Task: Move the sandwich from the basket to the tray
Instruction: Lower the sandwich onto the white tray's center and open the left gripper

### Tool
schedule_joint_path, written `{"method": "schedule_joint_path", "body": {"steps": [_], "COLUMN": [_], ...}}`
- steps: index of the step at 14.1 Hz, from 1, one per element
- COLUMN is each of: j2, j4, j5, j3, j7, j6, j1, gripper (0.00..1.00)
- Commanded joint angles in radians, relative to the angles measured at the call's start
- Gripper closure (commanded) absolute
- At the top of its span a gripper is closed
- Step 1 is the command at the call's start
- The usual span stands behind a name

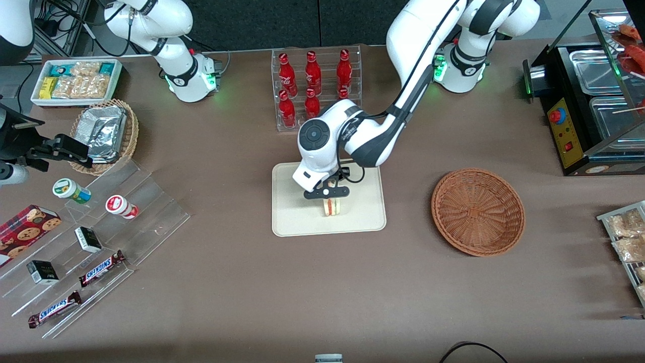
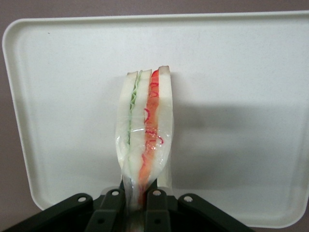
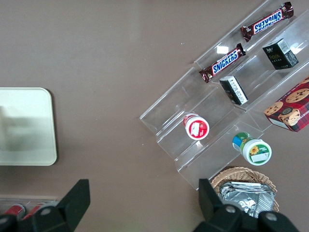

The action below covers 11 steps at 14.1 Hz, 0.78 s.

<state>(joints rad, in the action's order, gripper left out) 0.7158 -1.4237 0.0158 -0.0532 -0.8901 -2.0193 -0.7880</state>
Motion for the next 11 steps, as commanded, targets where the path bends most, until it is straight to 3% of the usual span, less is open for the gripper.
{"method": "schedule_joint_path", "body": {"steps": [1, 5, 6, 7, 8, 9, 11], "j2": [0.031, 0.042, 0.050, 0.054, 0.056, 0.054, 0.041], "j4": [0.043, 0.040, 0.040, 0.040, 0.040, 0.040, 0.045], "j5": [0.003, 0.004, 0.003, 0.003, 0.004, 0.004, 0.006], "j3": [0.016, 0.015, 0.015, 0.015, 0.015, 0.016, 0.018], "j7": [-0.017, -0.017, -0.017, -0.018, -0.017, -0.010, -0.013], "j6": [0.008, 0.008, 0.008, 0.008, 0.008, 0.011, 0.022], "j1": [-0.025, -0.027, -0.027, -0.028, -0.027, -0.027, -0.024], "gripper": [1.00, 1.00, 0.93, 0.64, 0.19, 0.00, 0.00]}}
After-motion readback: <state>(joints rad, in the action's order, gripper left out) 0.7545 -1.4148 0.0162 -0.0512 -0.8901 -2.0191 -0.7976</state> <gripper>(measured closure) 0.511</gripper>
